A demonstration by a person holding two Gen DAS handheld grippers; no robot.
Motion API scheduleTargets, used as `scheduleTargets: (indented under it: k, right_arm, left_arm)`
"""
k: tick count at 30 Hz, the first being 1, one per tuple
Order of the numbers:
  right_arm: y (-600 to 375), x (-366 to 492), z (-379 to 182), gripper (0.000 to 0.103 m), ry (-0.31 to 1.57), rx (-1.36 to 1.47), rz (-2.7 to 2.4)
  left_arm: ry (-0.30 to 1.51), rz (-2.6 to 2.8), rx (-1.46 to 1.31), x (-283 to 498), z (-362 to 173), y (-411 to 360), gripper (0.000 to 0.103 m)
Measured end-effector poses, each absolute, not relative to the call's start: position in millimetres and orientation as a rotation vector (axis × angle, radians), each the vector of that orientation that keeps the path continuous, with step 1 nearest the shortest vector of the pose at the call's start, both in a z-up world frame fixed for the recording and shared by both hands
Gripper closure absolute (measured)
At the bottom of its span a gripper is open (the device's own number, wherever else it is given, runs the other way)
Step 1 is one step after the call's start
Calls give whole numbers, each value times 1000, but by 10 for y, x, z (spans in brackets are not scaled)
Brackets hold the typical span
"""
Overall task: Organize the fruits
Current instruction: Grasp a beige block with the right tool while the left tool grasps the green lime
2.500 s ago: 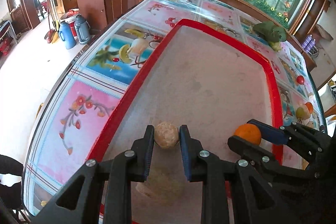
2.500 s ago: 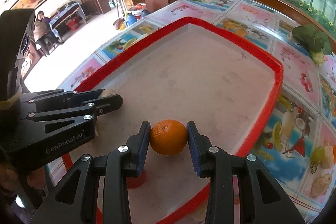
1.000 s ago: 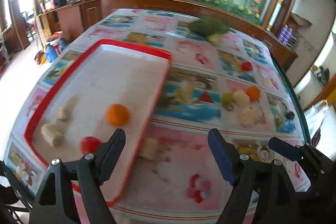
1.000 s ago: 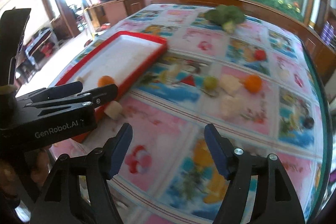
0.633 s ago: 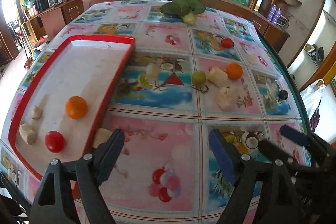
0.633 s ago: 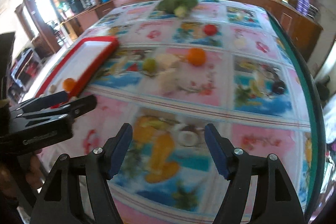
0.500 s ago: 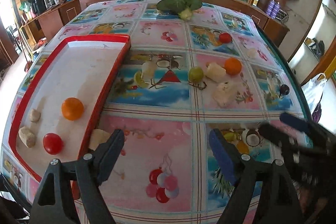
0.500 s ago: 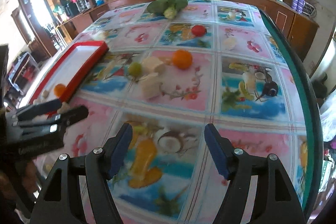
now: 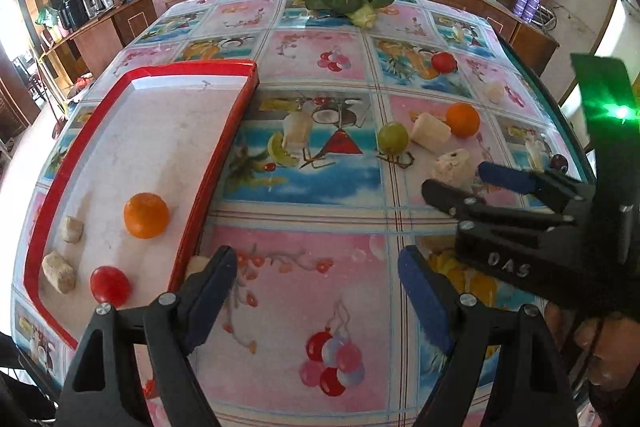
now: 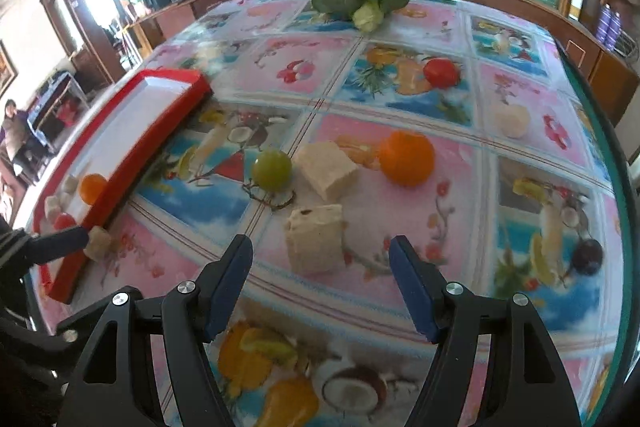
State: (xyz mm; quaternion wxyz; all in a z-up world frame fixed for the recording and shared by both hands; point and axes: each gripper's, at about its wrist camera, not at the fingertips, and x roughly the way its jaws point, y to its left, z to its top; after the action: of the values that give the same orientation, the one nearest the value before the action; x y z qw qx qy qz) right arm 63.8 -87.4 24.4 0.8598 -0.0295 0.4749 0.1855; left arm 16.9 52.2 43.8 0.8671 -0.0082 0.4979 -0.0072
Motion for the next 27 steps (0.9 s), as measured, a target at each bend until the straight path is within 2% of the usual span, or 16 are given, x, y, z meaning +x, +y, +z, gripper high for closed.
scheduleTargets:
  k: [2, 3, 4, 19, 20, 23, 24, 25, 26, 27]
  right_arm:
    - [-849, 665, 202, 47, 1004, -66, 408]
    - [-838, 671, 184, 65, 1007, -71, 419]
    - [-833, 672, 191, 76, 994, -86, 415]
    - [-1304, 495, 357, 76, 965, -28, 376]
    - [-1319, 490, 360, 76, 964, -24, 375]
    - [-1356, 496, 353, 76, 963, -11, 372]
    - [-1365, 499, 347, 76, 966, -7, 372]
    - [-1372, 501, 342, 76, 966, -4, 369]
    - [-1373, 509, 340, 76, 966, -2, 368]
    - [-1378, 512, 336, 76, 966, 0, 365]
  left_arm:
    - [1045, -17, -6, 237, 419, 505, 18]
    - [1046, -18, 3, 280, 408, 487, 18]
    - [1047, -20, 11, 324, 397, 471, 18]
    - [1046, -135, 58, 1110, 205, 112, 19]
    - [1041, -143, 81, 1146, 186, 87, 23]
    - [1054, -178, 105, 1240, 114, 45, 45]
    - [1027, -183, 102, 1236, 125, 43, 56]
    - [1019, -202, 96, 1238, 134, 38, 60]
    - [1009, -222, 87, 1231, 140, 36, 71]
    - [1008, -246, 64, 1225, 147, 39, 76]
